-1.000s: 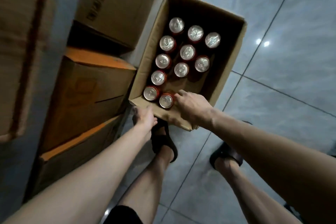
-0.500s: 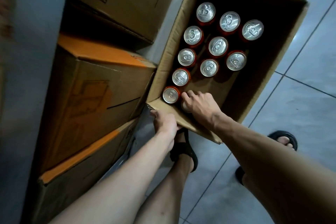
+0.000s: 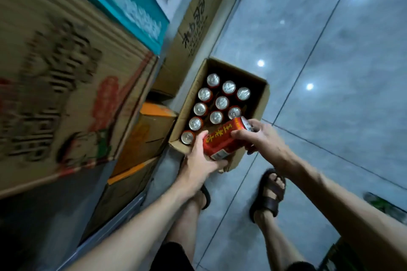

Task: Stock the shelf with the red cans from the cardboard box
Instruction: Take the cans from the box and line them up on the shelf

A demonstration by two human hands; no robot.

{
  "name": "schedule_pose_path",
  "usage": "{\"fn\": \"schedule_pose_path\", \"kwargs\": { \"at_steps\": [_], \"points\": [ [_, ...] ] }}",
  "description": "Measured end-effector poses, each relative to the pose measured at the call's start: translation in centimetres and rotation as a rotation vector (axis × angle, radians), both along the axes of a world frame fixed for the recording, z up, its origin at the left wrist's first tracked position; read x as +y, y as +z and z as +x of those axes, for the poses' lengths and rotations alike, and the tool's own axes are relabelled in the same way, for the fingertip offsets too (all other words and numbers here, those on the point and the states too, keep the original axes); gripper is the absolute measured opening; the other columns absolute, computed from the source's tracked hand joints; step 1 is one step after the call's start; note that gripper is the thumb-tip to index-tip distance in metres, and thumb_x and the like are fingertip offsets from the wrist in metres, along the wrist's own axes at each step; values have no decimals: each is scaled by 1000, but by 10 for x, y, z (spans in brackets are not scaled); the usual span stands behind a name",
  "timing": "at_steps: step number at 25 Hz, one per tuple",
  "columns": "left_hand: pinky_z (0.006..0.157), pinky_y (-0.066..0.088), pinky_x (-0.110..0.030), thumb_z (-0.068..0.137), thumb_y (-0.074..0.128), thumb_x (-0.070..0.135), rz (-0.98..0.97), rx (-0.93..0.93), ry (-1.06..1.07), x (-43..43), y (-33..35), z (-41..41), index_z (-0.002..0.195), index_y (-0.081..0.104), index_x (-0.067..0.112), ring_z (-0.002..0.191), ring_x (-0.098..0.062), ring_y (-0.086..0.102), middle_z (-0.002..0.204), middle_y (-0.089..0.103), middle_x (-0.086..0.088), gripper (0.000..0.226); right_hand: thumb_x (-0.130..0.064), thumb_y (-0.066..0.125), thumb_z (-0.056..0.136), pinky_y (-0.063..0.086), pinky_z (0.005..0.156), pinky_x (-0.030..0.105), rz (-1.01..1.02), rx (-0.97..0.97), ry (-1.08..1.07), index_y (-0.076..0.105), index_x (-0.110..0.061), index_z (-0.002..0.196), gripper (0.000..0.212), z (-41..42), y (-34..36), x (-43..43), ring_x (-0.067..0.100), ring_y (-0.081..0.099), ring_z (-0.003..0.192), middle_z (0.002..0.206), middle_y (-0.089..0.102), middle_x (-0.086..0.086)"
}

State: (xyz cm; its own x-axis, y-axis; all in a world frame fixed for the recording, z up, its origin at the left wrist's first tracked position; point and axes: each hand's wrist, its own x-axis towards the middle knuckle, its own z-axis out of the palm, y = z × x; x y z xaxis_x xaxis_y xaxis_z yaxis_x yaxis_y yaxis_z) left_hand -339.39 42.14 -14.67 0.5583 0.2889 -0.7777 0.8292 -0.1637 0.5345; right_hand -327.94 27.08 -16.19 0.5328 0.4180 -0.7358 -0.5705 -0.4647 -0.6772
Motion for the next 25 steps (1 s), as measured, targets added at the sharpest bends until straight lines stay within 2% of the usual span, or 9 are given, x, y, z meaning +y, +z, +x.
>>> {"fn": "schedule_pose_path", "kwargs": {
  "at_steps": [2, 6, 8, 11, 13, 15, 17, 20, 25],
  "points": [
    [69, 38, 5, 69, 87, 16, -16, -80, -25, -2, 75, 22, 137, 44, 27, 96, 2, 57, 116, 60, 7, 82, -41, 70, 66, 42, 47, 19, 77, -7, 21, 64, -16, 86, 33, 20, 78, -6, 5, 56, 54, 63, 64, -9],
    [75, 41, 2, 62, 86, 38, -37, -214, -107, 0, 245, 47, 128, 53, 28, 96, 0, 62, 106, 67, 11, 74, -40, 69, 69, 43, 50, 15, 242, -74, 58, 65, -18, 85, 27, 51, 241, -10, 5, 59, 58, 65, 64, -10],
    [88, 49, -11, 68, 78, 39, -216, -260, -46, 4, 325, 52, 124, 58, 25, 102, -7, 66, 108, 71, 4, 61, -41, 68, 68, 46, 54, 13, 330, -95, 120, 70, -25, 91, 29, 61, 321, -10, 4, 65, 65, 74, 70, -9],
    [103, 49, -44, 79, 72, 23, -496, -289, 50, 15, 422, 46, 129, 58, 14, 115, -33, 63, 124, 66, -19, 52, -40, 69, 66, 53, 69, 20, 396, -104, 255, 65, -27, 118, 53, 70, 419, 2, 17, 71, 90, 102, 74, 1],
    [96, 54, -41, 80, 72, 16, -587, -360, 64, 22, 469, 36, 126, 61, 16, 114, -34, 64, 124, 66, -19, 48, -42, 71, 63, 55, 74, 23, 413, -128, 364, 60, -28, 125, 64, 72, 471, 17, 18, 70, 98, 110, 72, -1],
    [88, 56, -33, 76, 77, 17, -449, -446, 105, 30, 504, 24, 127, 59, 17, 110, -28, 67, 120, 69, -12, 54, -44, 73, 61, 53, 72, 19, 425, -191, 448, 58, -29, 126, 69, 70, 517, 37, 11, 69, 97, 110, 71, -6],
    [86, 57, -30, 58, 86, 30, -169, -494, 195, 38, 529, 11, 123, 59, 21, 104, -20, 70, 113, 72, -4, 71, -48, 79, 61, 52, 71, 17, 436, -254, 499, 57, -28, 125, 70, 61, 551, 59, 6, 68, 93, 106, 71, -9],
    [79, 59, -25, 46, 87, 49, 215, -534, 334, 54, 546, -8, 109, 60, 32, 88, -2, 70, 96, 73, 11, 70, -58, 80, 64, 52, 82, 25, 397, -384, 502, 55, -26, 126, 74, 37, 578, 94, 6, 65, 99, 110, 68, -7],
    [57, 51, -7, 50, 84, 57, 420, -572, 468, 95, 539, -31, 101, 54, 41, 78, 16, 64, 87, 69, 17, 61, -50, 78, 71, 52, 90, 30, 330, -506, 506, 54, -22, 126, 67, -6, 578, 166, 10, 62, 104, 113, 64, -6]
  ]
}}
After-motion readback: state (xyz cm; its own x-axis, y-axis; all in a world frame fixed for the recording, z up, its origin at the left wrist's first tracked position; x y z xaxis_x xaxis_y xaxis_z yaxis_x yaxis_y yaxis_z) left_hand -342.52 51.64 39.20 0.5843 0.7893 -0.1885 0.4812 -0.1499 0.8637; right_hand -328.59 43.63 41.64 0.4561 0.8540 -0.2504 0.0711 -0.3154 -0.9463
